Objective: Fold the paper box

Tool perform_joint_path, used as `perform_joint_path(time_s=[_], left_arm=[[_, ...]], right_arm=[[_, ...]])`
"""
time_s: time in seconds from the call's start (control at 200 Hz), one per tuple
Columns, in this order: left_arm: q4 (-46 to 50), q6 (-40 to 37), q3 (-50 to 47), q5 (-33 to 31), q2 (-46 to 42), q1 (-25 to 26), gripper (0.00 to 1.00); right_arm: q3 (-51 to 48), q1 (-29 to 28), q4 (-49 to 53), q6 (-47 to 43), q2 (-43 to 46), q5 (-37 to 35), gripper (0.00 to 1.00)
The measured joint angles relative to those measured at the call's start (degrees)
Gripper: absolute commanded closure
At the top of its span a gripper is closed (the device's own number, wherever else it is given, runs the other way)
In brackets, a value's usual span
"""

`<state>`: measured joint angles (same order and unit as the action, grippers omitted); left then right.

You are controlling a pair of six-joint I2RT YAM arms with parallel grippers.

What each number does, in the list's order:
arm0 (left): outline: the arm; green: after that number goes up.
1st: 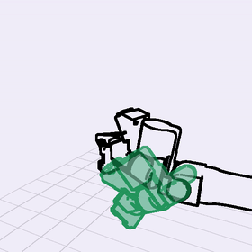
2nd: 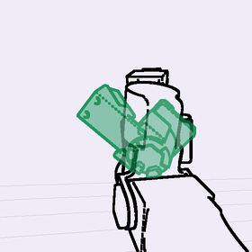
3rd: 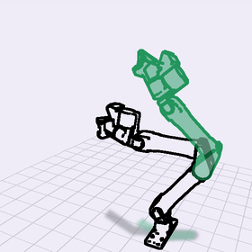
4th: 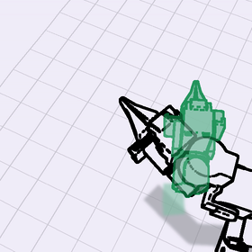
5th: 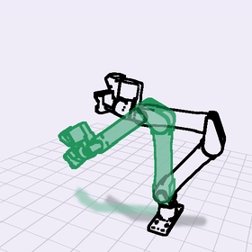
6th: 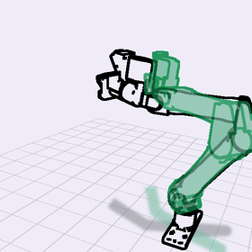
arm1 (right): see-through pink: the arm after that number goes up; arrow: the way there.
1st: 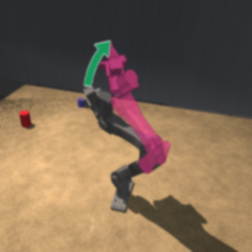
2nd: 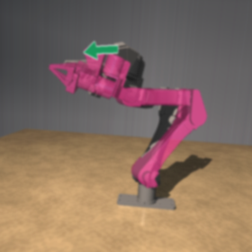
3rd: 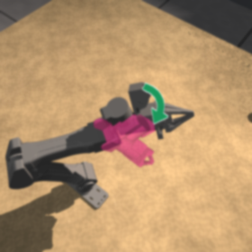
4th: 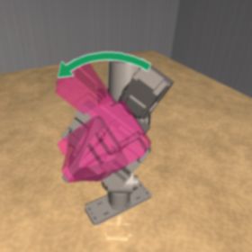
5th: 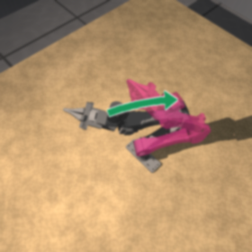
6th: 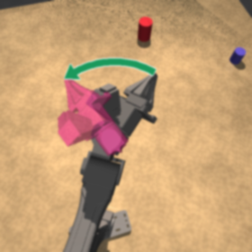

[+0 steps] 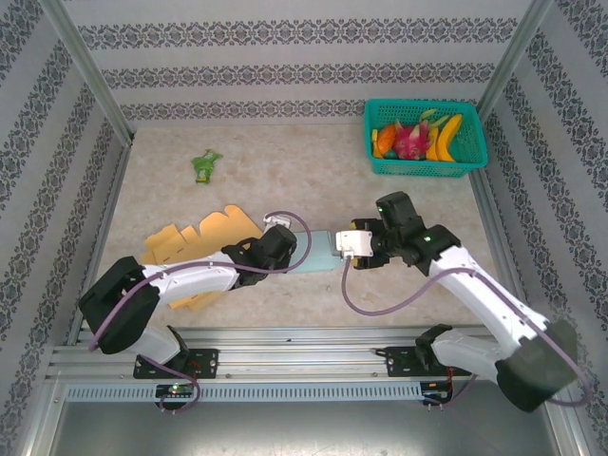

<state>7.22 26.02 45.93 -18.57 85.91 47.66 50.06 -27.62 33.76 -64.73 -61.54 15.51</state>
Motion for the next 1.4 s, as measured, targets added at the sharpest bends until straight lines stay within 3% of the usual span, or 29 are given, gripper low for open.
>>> perform_joint_path(time_s=[0.02,0.21,0.45,0.605,0.694,0.819,0.964,1.179,1.399], left_arm=[[-0.22,0.04,-0.20,-0.02,0.00,0.00,0.71],[-2.14,1.07,-1.84,-0.17,-0.07,0.15,0.71],[-3.89,1.73,-4.90,-1.05,-2.19,0.39,0.71],[-5.22,1.95,-5.64,-1.07,-2.32,0.39,0.71],[-6.80,1.99,-6.67,-1.03,-2.29,0.39,0.71],[-9.07,2.36,-7.96,-0.96,-1.66,0.42,0.72],[-12.41,2.73,-8.79,-1.27,-0.09,1.38,0.72],[-17.20,2.80,-9.29,-1.25,1.62,2.71,0.72],[-21.97,2.05,-9.27,-1.64,4.11,2.97,0.72]], right_arm=[[-0.42,0.20,-0.68,1.44,1.36,0.46,0.03],[-8.17,0.50,-13.81,18.82,10.27,-0.33,0.02],[-10.64,2.80,-23.43,59.30,10.16,-11.37,0.02],[-15.67,6.25,-27.02,76.50,8.31,-12.98,0.02],[-18.86,4.46,-27.32,81.09,7.67,-13.70,0.04],[-21.03,-2.21,-28.15,84.78,7.67,-17.16,0.08],[-22.51,-8.20,-31.23,88.76,6.36,-22.18,0.19],[-21.90,-13.44,-35.58,90.42,-6.16,-26.27,0.29],[-19.08,-13.88,-39.74,90.12,-17.40,-27.71,0.38]])
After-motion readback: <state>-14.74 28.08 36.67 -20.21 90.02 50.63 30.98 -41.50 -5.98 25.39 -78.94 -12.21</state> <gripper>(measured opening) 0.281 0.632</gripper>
